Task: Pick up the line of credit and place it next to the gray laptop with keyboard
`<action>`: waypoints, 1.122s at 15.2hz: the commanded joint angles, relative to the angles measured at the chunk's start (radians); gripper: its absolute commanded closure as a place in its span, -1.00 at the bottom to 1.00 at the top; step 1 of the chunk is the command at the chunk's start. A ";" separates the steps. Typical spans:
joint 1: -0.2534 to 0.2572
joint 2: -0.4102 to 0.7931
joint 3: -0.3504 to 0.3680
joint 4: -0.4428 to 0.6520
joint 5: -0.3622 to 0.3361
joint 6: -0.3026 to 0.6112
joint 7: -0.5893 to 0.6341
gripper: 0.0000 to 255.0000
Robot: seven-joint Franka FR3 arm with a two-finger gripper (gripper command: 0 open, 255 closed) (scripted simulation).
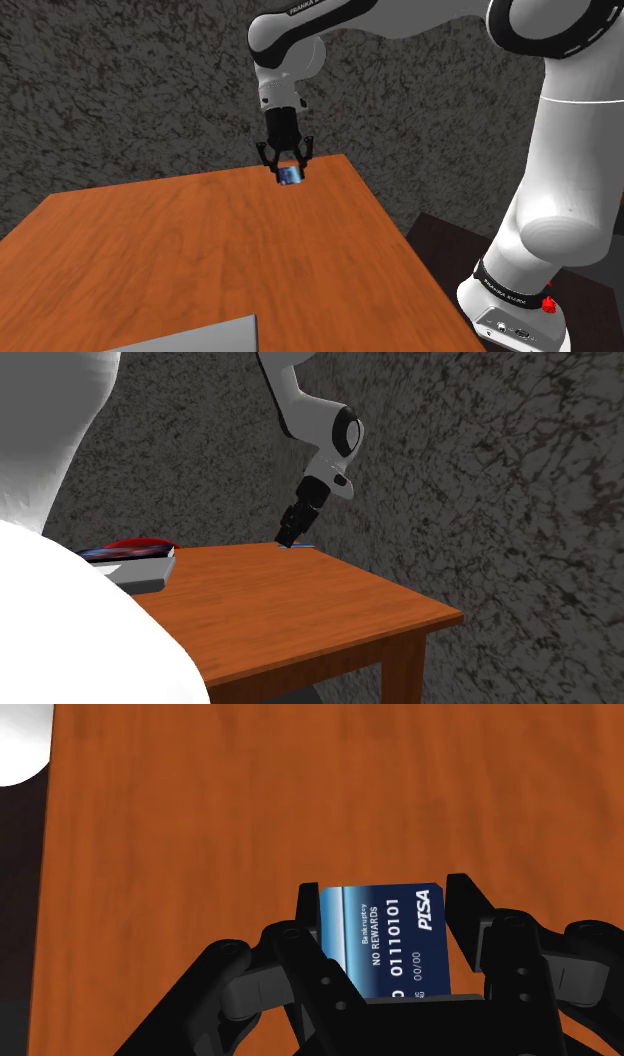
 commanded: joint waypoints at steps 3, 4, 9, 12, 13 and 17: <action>0.032 -0.117 0.028 -0.163 0.038 0.064 0.029 1.00; 0.040 -0.143 0.037 -0.197 0.048 0.078 0.038 1.00; 0.087 -0.265 0.084 -0.346 0.108 0.137 0.090 1.00; 0.118 -0.330 0.116 -0.421 0.149 0.169 0.125 1.00; 0.129 -0.351 0.128 -0.444 0.164 0.179 0.138 1.00; 0.177 -0.427 0.176 -0.523 0.225 0.218 0.191 1.00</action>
